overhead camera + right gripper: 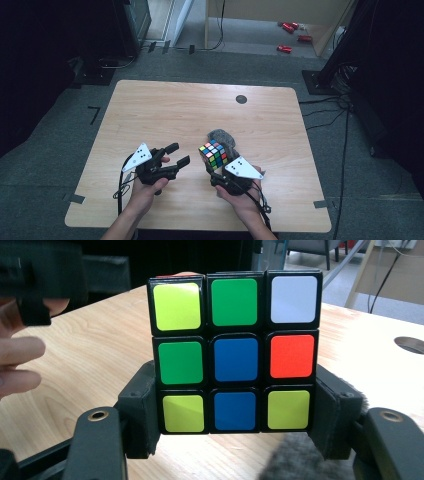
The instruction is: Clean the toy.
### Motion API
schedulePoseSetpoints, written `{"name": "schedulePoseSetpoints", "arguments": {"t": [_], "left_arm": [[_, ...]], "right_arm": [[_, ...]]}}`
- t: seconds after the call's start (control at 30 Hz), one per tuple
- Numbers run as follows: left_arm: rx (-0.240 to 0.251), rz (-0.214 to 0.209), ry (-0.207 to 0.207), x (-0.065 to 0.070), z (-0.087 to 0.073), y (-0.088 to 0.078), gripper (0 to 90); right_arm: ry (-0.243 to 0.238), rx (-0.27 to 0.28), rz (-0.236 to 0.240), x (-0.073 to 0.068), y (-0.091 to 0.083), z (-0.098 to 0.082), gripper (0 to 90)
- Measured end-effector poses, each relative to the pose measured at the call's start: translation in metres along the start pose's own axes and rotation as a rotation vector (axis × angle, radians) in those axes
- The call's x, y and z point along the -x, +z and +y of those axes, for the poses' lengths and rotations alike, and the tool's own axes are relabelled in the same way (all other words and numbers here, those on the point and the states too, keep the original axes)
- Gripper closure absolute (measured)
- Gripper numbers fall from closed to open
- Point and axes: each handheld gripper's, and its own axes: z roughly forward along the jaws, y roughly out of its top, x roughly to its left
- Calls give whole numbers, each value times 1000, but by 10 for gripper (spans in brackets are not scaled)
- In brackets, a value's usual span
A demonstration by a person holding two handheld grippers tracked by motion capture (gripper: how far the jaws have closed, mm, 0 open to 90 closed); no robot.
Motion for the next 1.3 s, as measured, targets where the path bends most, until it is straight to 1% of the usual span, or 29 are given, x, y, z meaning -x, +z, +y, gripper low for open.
{"name": "schedulePoseSetpoints", "arguments": {"t": [0.07, 0.1, 0.13, 0.17, 0.2, 0.23, 0.27, 0.33, 0.37, 0.4, 0.5, 0.53, 0.6, 0.67, 0.8, 0.9, 0.97, 1.03, 1.07, 1.13, 1.2, 1.3], "left_arm": [[-33, 9, 37, -1, -4, 3, 322], [-62, 7, 55, -1, -7, 7, 318], [-62, 7, 55, -1, -7, 7, 309], [-87, 10, 69, 0, -9, 8, 309], [-112, 12, 76, 0, -10, 10, 297], [-136, 6, 81, 1, -11, 11, 297], [-168, -1, 97, 2, -14, 13, 265], [-186, -17, 115, 4, -16, 15, 236], [-186, -17, 115, 4, -16, 15, 211], [-191, -19, 123, 5, -16, 15, 211], [-198, -23, 159, 10, -19, 17, 164], [-201, -18, 175, 11, -20, 17, 122], [-206, -14, 193, 13, -21, 18, 122], [-214, -16, 203, 14, -22, 19, 116], [-225, -11, 200, 14, -23, 20, 115], [-224, -22, 194, 14, -24, 21, 115], [-234, -26, 190, 15, -25, 22, 116], [-243, -35, 193, 16, -27, 23, 124], [-247, -37, 200, 17, -28, 23, 143], [-252, -39, 211, 18, -29, 24, 143], [-254, -24, 214, 20, -30, 24, 138], [-250, -29, 221, 20, -29, 23, 137]], "right_arm": [[6, 5, -7, 5, -3, 1, 346], [23, 9, -12, 11, -6, 3, 346], [31, 9, -12, 13, -7, 4, 346], [31, 9, -12, 13, -7, 4, 346], [40, 12, -14, 17, -9, 6, 346], [40, 12, -14, 17, -9, 6, 346], [47, 15, -10, 19, -11, 7, 346], [48, 13, -2, 19, -12, 8, 346], [47, 11, 4, 19, -12, 8, 345], [47, 11, 4, 19, -12, 8, 345], [35, 5, 17, 16, -11, 9, 346], [29, 3, 27, 13, -11, 9, 346], [26, 3, 30, 12, -11, 10, 345], [20, 2, 37, 10, -11, 10, 345], [15, -5, 57, 6, -10, 10, 345], [13, -7, 64, 5, -9, 10, 346], [11, -10, 73, 2, -9, 10, 345], [9, -13, 77, 1, -9, 10, 345], [8, -14, 82, 0, -9, 10, 345], [3, -18, 89, -1, -9, 10, 345], [0, -22, 94, -3, -9, 10, 345], [0, -26, 102, -3, -8, 11, 345]]}}
